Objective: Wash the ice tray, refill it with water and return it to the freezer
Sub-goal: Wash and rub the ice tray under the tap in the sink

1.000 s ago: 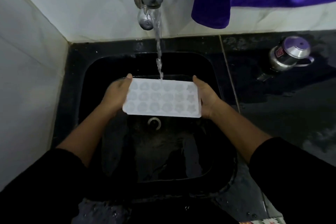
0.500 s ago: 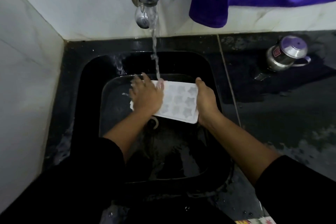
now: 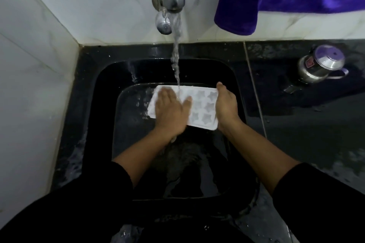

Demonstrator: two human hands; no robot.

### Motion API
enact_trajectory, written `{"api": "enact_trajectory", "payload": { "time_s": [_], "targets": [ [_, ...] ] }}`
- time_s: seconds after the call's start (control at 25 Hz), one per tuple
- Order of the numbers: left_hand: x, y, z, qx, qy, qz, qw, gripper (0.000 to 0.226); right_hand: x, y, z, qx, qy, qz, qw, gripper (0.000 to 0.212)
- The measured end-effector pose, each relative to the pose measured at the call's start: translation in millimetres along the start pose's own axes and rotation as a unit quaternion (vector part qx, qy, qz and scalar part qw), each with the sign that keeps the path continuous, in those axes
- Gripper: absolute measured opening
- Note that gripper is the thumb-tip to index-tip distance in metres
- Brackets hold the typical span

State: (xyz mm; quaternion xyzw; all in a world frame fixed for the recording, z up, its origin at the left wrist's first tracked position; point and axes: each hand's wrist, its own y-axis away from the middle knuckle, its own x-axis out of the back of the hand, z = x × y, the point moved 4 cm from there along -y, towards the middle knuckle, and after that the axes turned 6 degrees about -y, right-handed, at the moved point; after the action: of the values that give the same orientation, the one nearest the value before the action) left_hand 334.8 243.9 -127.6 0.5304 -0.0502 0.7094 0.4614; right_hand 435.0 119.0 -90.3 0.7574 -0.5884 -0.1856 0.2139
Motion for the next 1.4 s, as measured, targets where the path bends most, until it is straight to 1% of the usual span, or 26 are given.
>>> {"api": "enact_trajectory", "payload": {
  "time_s": [0.04,0.08,0.12,0.16,0.2,0.24,0.28,0.32,0.36,0.4,0.44,0.48,0.52,0.56,0.6,0.68,0.76,0.84,0.92,1.0,1.08,1.2,1.24,1.28,1.36,1.4],
  "targets": [
    [-9.2,8.2,5.8,-0.031,-0.002,-0.014,0.999,0.085,-2.4,-1.3,0.0,-0.005,0.005,0.002,1.000,0.041],
    [-8.8,6.6,3.9,-0.046,0.004,0.000,0.999,0.084,-5.5,-0.7,0.0,-0.001,0.014,-0.006,1.000,0.041],
    [-0.5,-4.7,-5.2,-0.017,0.016,0.034,0.999,0.082,-9.7,0.9,0.9,0.008,0.020,-0.019,1.000,0.041],
    [9.2,-19.6,-19.2,0.046,0.040,0.055,0.997,0.081,-14.5,4.6,1.2,0.017,0.025,-0.032,0.999,0.041],
    [19.7,-29.0,-32.1,0.105,0.054,0.061,0.991,0.082,-18.2,7.9,0.8,0.026,0.028,-0.043,0.998,0.042],
    [24.9,-30.7,-38.8,0.127,0.051,0.064,0.988,0.084,-20.4,8.6,0.4,0.030,0.034,-0.050,0.998,0.042],
    [24.4,-24.8,-35.8,0.104,0.049,0.065,0.991,0.086,-22.3,6.9,-1.1,0.032,0.039,-0.047,0.998,0.043],
    [18.2,-13.8,-23.7,0.049,0.050,0.063,0.996,0.087,-24.7,4.0,-4.0,0.026,0.039,-0.039,0.998,0.043],
    [4.0,-2.0,-10.3,-0.006,0.072,0.052,0.996,0.085,-27.2,1.7,-7.0,0.017,0.042,-0.033,0.998,0.046],
    [-1.5,13.7,3.8,-0.042,0.128,0.023,0.991,0.081,-29.7,0.2,-9.7,0.009,0.053,-0.039,0.998,0.051],
    [-3.1,22.4,10.4,-0.042,0.215,-0.013,0.976,0.081,-33.8,0.0,-11.3,0.004,0.072,-0.060,0.996,0.058],
    [-0.1,25.3,13.2,-0.021,0.322,-0.044,0.946,0.083,-38.2,2.1,-11.4,0.002,0.085,-0.090,0.992,0.064],
    [8.1,26.2,14.8,0.003,0.436,-0.071,0.897,0.083,-42.7,6.1,-11.6,0.007,0.086,-0.126,0.988,0.065],
    [18.3,27.9,16.8,0.006,0.531,-0.093,0.842,0.078,-46.4,11.0,-12.2,0.025,0.084,-0.156,0.984,0.059],
    [28.9,30.6,16.2,-0.001,0.596,-0.097,0.797,0.073,-49.3,16.9,-15.1,0.071,0.099,-0.179,0.976,0.047],
    [44.4,32.4,12.0,-0.005,0.671,-0.102,0.734,0.071,-52.3,22.7,-20.0,0.212,0.199,-0.203,0.935,0.022],
    [52.9,32.9,5.9,-0.006,0.710,-0.122,0.694,0.074,-56.8,29.4,-26.0,0.323,0.300,-0.211,0.873,0.015],
    [56.5,33.2,0.1,-0.007,0.749,-0.134,0.649,0.066,-61.1,35.7,-32.0,0.388,0.384,-0.192,0.816,0.022],
    [53.2,28.4,-3.6,-0.001,0.788,-0.122,0.603,0.053,-63.7,43.9,-38.4,0.454,0.473,-0.168,0.736,0.041],
    [47.8,20.2,-1.7,0.000,0.817,-0.119,0.564,0.053,-62.9,57.8,-34.5,0.457,0.554,-0.202,0.666,0.062],
    [46.1,8.7,-0.4,-0.004,0.833,-0.135,0.537,0.061,-52.9,76.7,-22.2,0.449,0.616,-0.242,0.600,0.077],
    [36.5,-2.6,4.3,0.000,0.824,-0.178,0.538,0.075,-35.6,85.4,-23.2,0.472,0.665,-0.273,0.510,0.082],
    [33.1,-2.4,10.3,0.001,0.822,-0.186,0.539,0.076,-34.7,78.0,-34.0,0.471,0.681,-0.265,0.495,0.081],
    [31.5,-1.0,17.6,0.002,0.824,-0.187,0.535,0.074,-36.5,68.4,-46.3,0.462,0.694,-0.245,0.495,0.081],
    [33.2,2.6,31.0,0.000,0.824,-0.186,0.535,0.073,-38.4,59.7,-62.1,0.437,0.714,-0.198,0.510,0.082],
    [35.8,1.5,33.2,-0.001,0.824,-0.187,0.535,0.076,-36.3,63.2,-59.2,0.436,0.712,-0.200,0.512,0.083]
  ]
}}
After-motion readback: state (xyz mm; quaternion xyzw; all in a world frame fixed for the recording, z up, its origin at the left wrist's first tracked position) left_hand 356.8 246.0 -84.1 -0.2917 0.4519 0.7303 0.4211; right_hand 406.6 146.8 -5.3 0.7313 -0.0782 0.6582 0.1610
